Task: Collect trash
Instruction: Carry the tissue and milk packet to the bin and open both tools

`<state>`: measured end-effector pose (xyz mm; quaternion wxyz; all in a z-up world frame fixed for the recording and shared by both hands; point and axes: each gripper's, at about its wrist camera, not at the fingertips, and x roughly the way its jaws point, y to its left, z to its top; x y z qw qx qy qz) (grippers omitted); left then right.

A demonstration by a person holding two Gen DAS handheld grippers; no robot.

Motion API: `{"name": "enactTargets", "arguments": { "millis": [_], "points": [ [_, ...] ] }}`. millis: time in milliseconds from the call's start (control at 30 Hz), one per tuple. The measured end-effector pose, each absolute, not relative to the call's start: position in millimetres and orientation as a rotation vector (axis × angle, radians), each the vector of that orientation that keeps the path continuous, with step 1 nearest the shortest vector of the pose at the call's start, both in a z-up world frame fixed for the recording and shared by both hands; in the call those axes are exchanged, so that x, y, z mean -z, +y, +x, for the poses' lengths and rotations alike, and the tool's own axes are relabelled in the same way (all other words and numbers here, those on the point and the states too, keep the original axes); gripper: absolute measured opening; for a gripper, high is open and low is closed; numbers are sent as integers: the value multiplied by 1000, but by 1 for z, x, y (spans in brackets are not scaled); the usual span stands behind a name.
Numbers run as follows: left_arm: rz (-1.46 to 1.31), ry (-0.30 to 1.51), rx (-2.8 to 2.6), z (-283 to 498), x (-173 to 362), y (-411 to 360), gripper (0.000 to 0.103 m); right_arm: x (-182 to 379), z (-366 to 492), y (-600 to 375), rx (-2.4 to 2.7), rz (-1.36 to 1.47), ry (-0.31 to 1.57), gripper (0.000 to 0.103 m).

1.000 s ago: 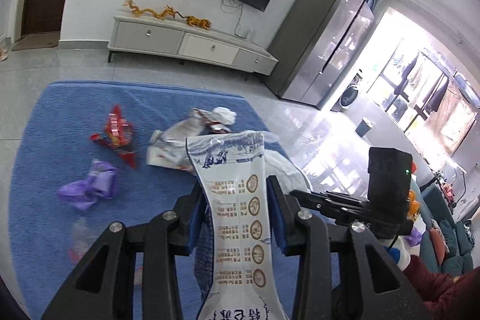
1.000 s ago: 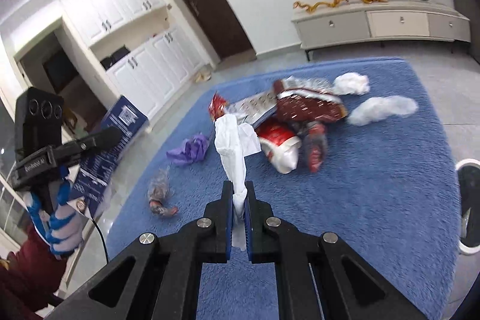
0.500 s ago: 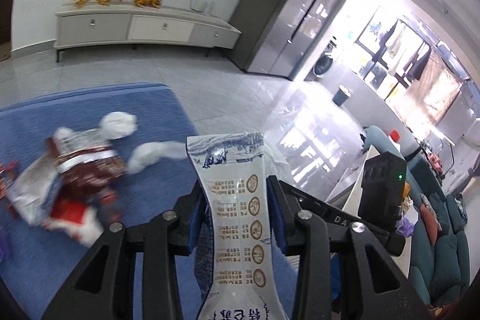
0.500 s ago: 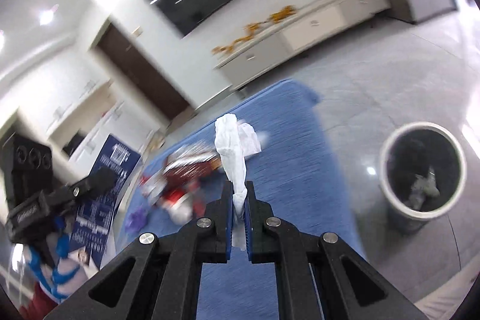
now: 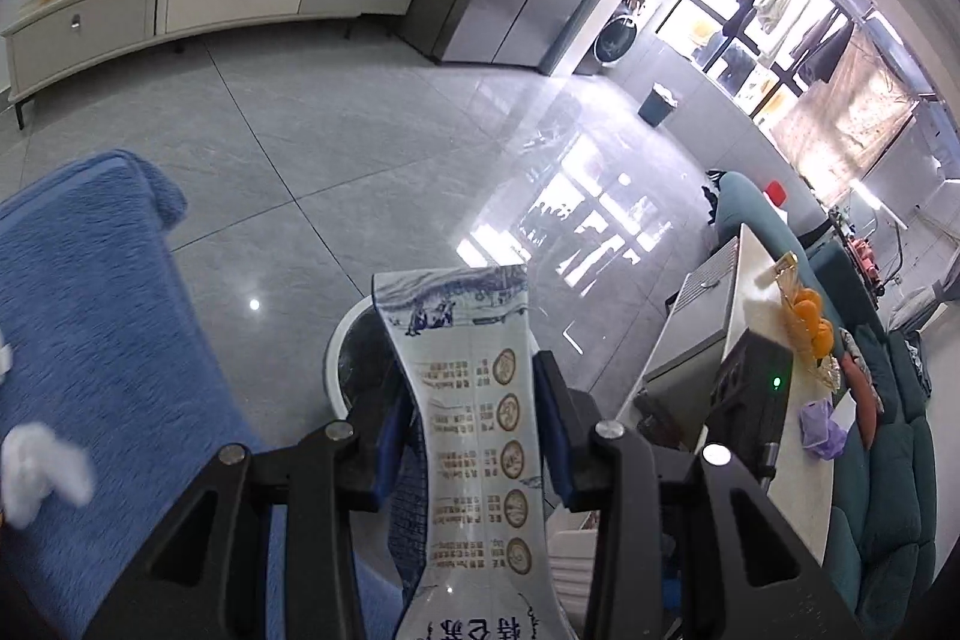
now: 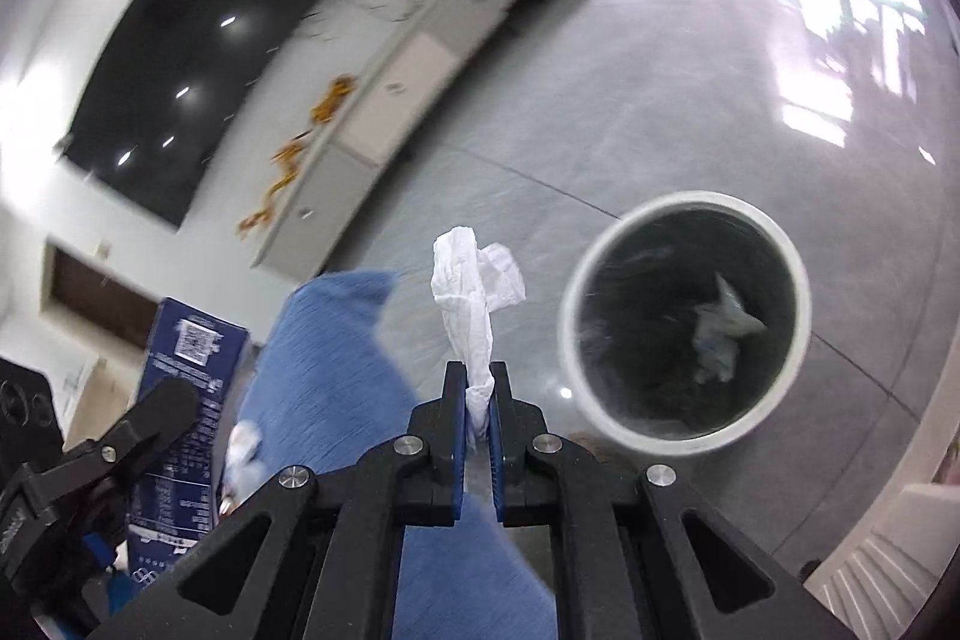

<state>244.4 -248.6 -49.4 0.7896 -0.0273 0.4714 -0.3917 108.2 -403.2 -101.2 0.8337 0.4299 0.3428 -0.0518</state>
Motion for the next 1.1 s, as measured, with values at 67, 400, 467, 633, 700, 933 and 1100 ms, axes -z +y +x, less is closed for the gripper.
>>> {"name": "enactTargets", "arguments": {
  "millis": [67, 400, 467, 633, 700, 933, 1100],
  "points": [
    [-47, 1034, 843, 256, 59, -265, 37, 116, 114, -417, 161, 941, 743, 7],
    [11, 1126, 820, 293, 110, -324, 37, 165, 141, -464, 297, 1062, 784, 7],
    [20, 1145, 810, 298, 119, -333, 37, 173, 145, -471, 313, 1089, 788, 8],
    [29, 1187, 790, 308, 138, -349, 37, 185, 153, -484, 348, 1117, 807, 9],
    [25, 1206, 782, 311, 146, -353, 37, 188, 152, -485, 357, 1126, 813, 10],
    [-33, 1230, 761, 321, 158, -356, 39, 195, 144, -488, 401, 1153, 803, 38],
    [-54, 1221, 752, 324, 157, -355, 41, 183, 138, -487, 412, 1135, 764, 38]
  ]
}}
